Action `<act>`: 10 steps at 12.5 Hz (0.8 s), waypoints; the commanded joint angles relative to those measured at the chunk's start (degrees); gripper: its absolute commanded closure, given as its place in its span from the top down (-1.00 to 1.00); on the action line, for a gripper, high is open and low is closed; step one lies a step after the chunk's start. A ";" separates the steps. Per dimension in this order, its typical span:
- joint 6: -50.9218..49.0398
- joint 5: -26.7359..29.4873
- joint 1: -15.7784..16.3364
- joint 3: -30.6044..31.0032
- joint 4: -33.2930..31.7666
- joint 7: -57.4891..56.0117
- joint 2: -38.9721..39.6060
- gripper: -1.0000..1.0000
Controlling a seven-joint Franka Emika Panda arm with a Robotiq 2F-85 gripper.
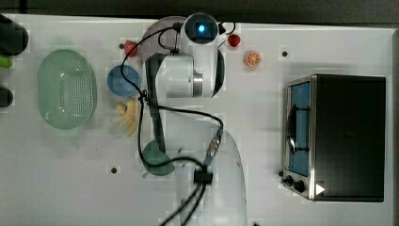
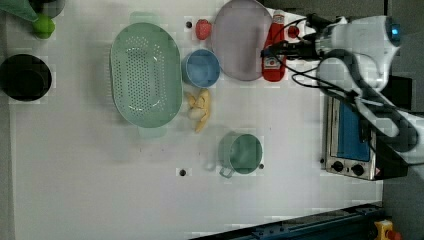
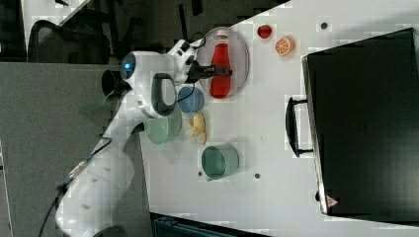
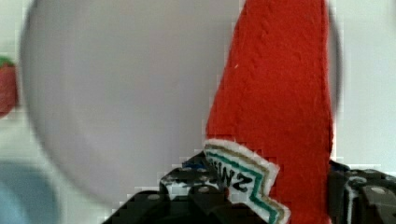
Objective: Pick ketchup from plate and place it on table.
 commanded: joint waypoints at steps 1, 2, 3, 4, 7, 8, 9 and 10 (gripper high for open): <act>-9.84 1.44 -2.39 0.27 2.65 1.34 -12.32 0.17; -14.24 1.44 -2.79 -0.09 1.93 1.34 -15.37 0.17; -18.37 1.43 -3.08 -0.65 0.72 1.62 -18.34 0.17; -21.60 1.44 -3.22 -1.29 -1.04 2.82 -21.08 0.17; -23.32 1.44 -3.31 -2.92 -9.95 7.63 -28.20 0.17; -22.53 1.44 -3.31 -3.22 -13.51 8.42 -30.24 0.17; -20.91 1.44 -3.32 -3.47 -17.23 8.78 -32.05 0.17; -17.81 1.44 -3.32 -3.67 -21.18 8.85 -33.60 0.17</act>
